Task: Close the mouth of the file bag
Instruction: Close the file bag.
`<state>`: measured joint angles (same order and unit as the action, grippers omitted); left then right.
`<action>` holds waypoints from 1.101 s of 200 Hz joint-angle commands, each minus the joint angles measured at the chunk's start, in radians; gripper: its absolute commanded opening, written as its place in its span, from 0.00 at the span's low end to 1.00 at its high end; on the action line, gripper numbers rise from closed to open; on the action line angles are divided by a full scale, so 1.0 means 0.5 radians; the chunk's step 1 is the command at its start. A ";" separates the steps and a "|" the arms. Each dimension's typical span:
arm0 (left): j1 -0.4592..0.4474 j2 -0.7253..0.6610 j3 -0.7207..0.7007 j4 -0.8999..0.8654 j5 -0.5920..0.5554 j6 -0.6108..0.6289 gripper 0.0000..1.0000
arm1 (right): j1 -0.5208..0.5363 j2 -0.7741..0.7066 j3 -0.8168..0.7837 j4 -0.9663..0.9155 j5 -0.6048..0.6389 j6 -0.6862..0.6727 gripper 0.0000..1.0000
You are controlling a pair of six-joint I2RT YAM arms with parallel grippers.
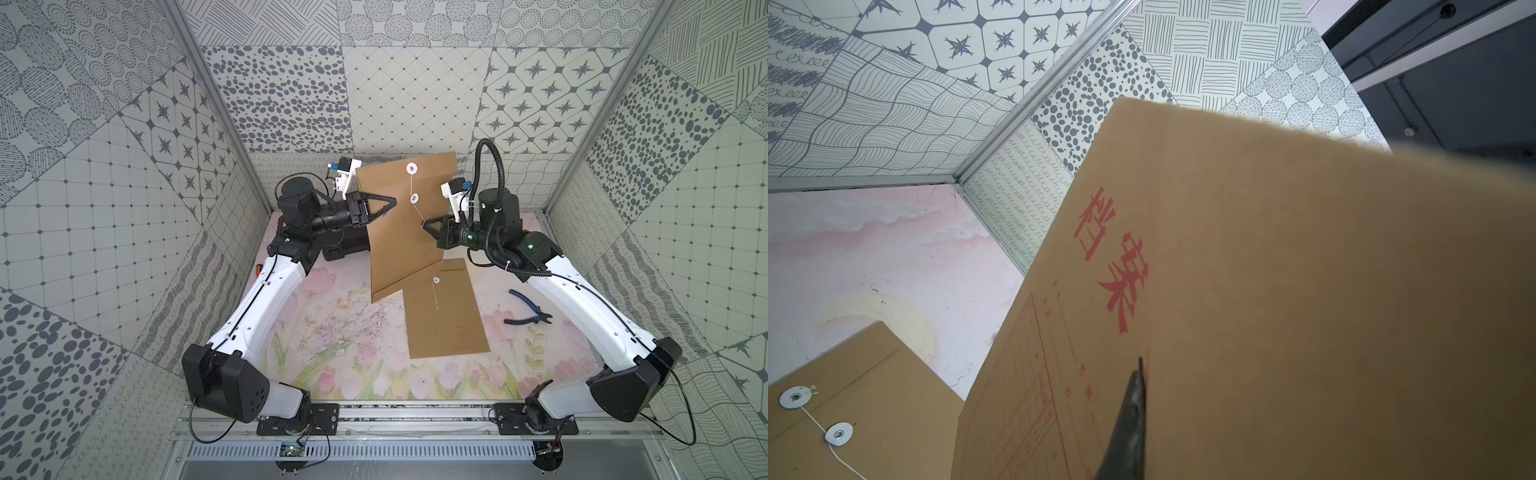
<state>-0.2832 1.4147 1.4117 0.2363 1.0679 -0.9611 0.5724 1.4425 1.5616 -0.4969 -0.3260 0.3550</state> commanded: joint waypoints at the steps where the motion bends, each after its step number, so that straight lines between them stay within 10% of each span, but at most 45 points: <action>1: 0.014 -0.015 0.016 -0.059 0.042 0.201 0.00 | -0.057 0.024 0.066 -0.056 -0.030 -0.048 0.00; 220: 0.094 -0.169 -0.241 -0.373 0.094 0.446 0.00 | -0.165 0.161 0.655 -0.503 0.284 -0.283 0.00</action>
<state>-0.2405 1.3506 1.3128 0.0162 1.0893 -0.7666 0.4797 1.5082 1.8343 -0.7418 -0.2047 0.2432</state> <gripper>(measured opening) 0.047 0.046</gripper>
